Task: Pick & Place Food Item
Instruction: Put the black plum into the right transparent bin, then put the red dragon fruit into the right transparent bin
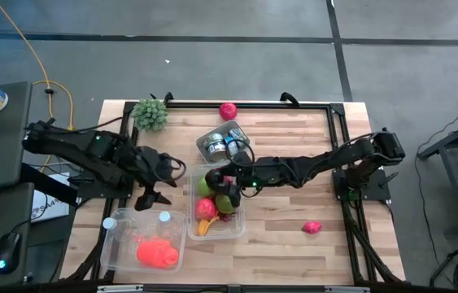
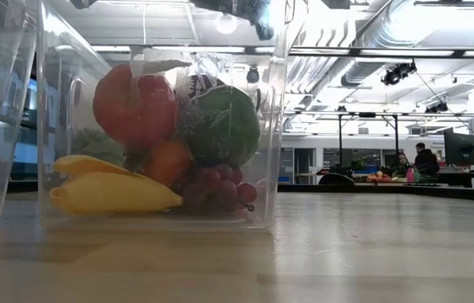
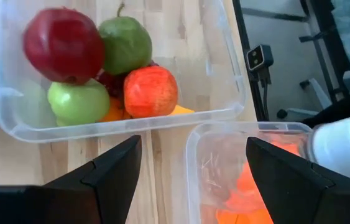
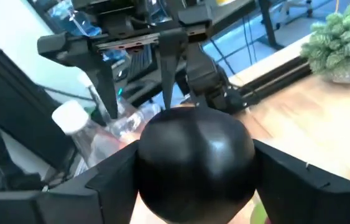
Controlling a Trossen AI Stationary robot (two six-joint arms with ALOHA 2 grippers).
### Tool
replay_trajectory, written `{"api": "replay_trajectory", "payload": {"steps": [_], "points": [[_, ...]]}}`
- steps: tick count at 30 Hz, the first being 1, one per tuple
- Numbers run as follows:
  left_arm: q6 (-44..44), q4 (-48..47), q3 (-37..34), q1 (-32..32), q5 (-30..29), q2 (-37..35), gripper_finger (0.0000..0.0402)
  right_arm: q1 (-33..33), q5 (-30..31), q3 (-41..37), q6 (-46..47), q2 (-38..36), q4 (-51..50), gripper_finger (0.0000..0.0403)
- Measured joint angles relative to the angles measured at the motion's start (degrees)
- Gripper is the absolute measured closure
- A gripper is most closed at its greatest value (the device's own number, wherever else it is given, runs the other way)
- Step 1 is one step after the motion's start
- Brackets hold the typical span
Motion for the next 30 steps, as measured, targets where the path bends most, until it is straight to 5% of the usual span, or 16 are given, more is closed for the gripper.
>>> {"api": "replay_trajectory", "payload": {"steps": [6,13,20,26,30], "points": [[1.3,0.0,0.0,1.1,-1.6,-2.8,0.012,0.4,7.5,0.0,5.9,0.0,1.5,0.0083],[2.8,-0.8,0.0,1.1,-1.7,-3.0,0.012,0.4,6.5,0.0,7.1,0.0,1.7,0.001],[2.5,-2.4,0.0,1.1,-1.8,-3.0,0.012,1.9,3.5,0.0,-1.7,-2.9,0.2,0.0023],[2.8,-2.7,0.0,1.1,-1.9,-3.0,0.012,6.2,12.2,2.7,2.3,-8.5,-22.0,0.0018],[3.4,-2.7,0.0,1.1,-1.9,-3.0,0.012,11.4,16.9,8.1,13.8,-10.7,-43.8,0.0013]]}}
